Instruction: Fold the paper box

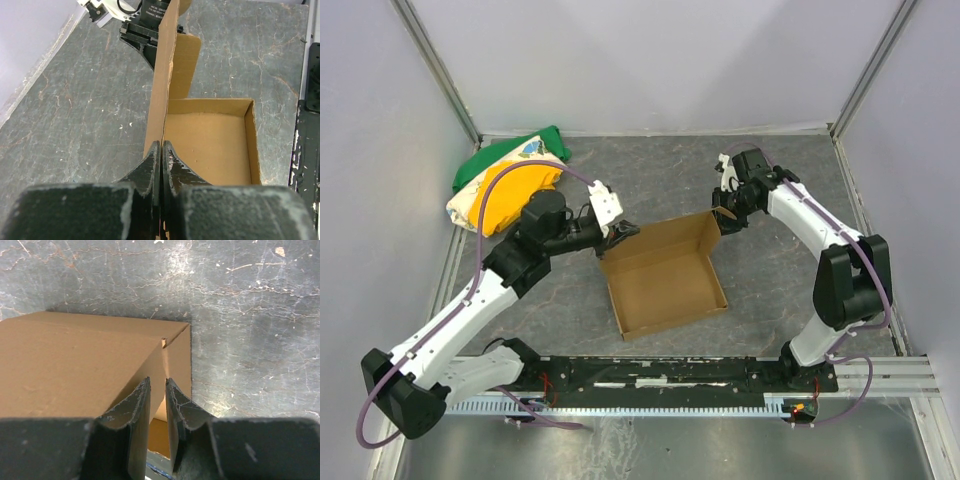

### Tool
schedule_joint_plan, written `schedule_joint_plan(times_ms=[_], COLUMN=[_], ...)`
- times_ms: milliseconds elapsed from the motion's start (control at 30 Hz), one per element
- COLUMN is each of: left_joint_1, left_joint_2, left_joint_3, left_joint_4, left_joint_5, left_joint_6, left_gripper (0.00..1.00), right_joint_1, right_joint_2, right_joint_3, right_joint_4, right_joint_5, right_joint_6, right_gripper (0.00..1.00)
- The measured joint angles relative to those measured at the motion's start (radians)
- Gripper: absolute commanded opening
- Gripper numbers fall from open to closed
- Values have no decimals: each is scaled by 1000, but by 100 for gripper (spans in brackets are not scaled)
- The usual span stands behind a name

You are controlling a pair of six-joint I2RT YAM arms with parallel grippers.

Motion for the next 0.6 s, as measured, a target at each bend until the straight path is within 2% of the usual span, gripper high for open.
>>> schedule_joint_plan(times_ms=[433, 600], left_joint_1=[-27, -41], left_joint_2=[31, 26], left_joint_3=[13, 12], left_joint_4=[-4, -18], left_joint_5=[3, 3], left_joint_6=[-11, -28], left_gripper=[3, 3], right_joint_1=[33, 38], right_joint_2=[-29, -33], right_joint_3=[-86, -98], right_joint_4=[5, 3], right_joint_5=[-14, 48], right_joint_6=[37, 50], right_gripper=[24, 24])
